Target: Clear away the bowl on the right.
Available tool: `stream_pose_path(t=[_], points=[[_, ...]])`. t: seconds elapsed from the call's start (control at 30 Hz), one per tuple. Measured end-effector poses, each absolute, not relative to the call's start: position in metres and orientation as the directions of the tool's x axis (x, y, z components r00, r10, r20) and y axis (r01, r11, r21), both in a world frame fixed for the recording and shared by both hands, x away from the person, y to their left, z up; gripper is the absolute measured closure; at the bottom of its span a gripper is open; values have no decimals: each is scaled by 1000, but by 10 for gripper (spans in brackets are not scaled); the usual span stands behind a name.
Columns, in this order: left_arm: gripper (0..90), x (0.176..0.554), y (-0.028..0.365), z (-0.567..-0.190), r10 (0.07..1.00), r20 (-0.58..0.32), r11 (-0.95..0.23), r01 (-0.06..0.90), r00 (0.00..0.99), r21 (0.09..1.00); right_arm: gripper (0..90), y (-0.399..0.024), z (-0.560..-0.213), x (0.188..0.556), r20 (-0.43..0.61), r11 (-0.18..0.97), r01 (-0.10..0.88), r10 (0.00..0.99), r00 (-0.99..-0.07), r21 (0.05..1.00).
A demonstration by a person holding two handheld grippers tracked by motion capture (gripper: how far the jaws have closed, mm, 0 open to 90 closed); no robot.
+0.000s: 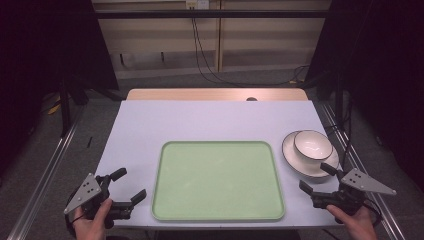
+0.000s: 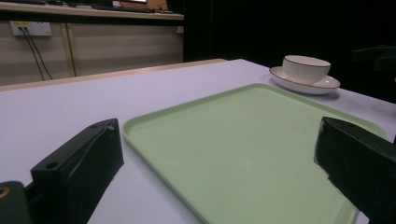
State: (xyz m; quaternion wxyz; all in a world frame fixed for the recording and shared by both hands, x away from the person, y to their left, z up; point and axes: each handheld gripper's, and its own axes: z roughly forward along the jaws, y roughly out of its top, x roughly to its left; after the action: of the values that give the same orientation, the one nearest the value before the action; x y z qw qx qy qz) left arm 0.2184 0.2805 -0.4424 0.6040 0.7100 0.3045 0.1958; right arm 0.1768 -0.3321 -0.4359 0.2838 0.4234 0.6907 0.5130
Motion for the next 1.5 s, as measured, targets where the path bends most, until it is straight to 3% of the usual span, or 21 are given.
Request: stream_pose_path(t=[0.87, 1.5], points=[[11, 217, 280, -442, 660, -93, -109, 217, 746, 970, 63, -344, -435, 180, 75, 116, 331, 857, -511, 936], [12, 218, 281, -442, 660, -93, -109, 219, 745, 970, 150, -361, -428, 191, 52, 165, 388, 870, -491, 907]])
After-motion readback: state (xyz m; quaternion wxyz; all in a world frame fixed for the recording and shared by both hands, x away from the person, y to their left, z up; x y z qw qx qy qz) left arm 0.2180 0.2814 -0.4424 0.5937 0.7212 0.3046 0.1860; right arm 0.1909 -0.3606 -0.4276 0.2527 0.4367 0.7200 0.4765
